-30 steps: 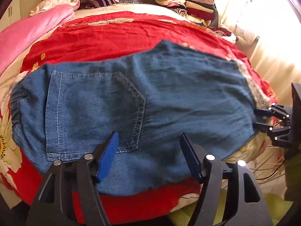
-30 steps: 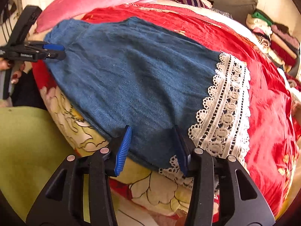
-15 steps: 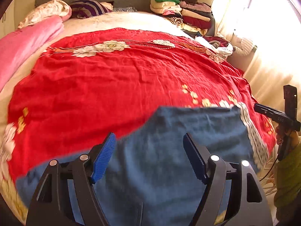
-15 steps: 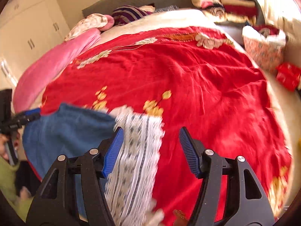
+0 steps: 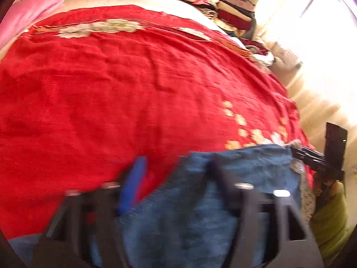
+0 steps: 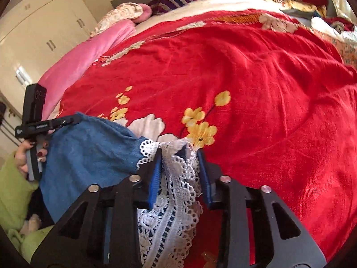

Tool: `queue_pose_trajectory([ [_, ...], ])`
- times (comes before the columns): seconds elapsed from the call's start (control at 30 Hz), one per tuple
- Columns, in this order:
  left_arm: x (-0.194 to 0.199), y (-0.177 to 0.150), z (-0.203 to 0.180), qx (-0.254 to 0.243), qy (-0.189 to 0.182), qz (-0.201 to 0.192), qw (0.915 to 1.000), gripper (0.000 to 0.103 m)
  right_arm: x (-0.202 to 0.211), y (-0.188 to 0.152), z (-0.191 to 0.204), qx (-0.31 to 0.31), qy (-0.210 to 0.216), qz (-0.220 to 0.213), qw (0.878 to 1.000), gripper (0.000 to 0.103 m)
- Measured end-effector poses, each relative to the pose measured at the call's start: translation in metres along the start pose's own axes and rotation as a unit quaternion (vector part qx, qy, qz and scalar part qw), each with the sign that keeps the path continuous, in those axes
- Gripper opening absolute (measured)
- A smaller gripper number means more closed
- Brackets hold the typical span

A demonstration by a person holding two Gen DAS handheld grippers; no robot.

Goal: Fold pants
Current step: 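Grasp the lace hem again with the right tool and lift it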

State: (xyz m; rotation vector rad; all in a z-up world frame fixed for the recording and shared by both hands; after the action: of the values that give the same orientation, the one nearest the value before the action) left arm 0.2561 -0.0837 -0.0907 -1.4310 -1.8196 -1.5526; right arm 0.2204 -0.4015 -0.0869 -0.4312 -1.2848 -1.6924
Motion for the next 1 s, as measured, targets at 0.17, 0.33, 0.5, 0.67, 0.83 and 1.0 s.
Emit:
queue_pose_trajectory([
  [0.17,0.005,-0.004,-0.023,-0.023,-0.013,-0.005,0.9996,0.007,0.022,0.005,0.013,0.036,0.001,-0.046,0.998,0.017],
  [0.33,0.023,0.018,-0.025,-0.015,-0.01,-0.044,0.9989,0.005,0.045,0.028,0.01,0.05,-0.013,-0.088,0.995,0.014],
  [0.5,0.016,0.029,-0.023,-0.021,0.015,-0.048,0.9985,0.005,0.027,0.047,0.005,0.061,-0.037,-0.074,0.995,0.014],
  [0.67,-0.007,0.017,-0.004,-0.007,0.029,-0.027,0.9992,0.005,-0.01,0.038,-0.004,0.08,-0.079,-0.026,0.993,0.014],
  [0.83,-0.006,0.011,0.014,0.015,0.021,-0.041,0.9988,0.011,-0.013,0.035,-0.009,0.073,-0.089,-0.025,0.993,0.022],
  [1.0,0.035,0.005,0.023,0.032,0.033,-0.073,0.9963,0.025,0.017,0.033,-0.005,0.062,-0.11,-0.057,0.99,0.04],
])
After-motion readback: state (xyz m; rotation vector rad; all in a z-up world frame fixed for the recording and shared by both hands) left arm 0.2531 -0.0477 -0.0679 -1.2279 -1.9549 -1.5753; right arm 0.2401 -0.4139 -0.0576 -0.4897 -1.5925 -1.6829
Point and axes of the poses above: each gripper's, at about its wrist camera, not at the fingertips, and x roughly against the way its jaws point, z to its left, y to its top, the point moved 4 cm from there along -x, roughly the way its jaws point, and after that the axes turned 4 degrees about -x, right-handed, at the moved point
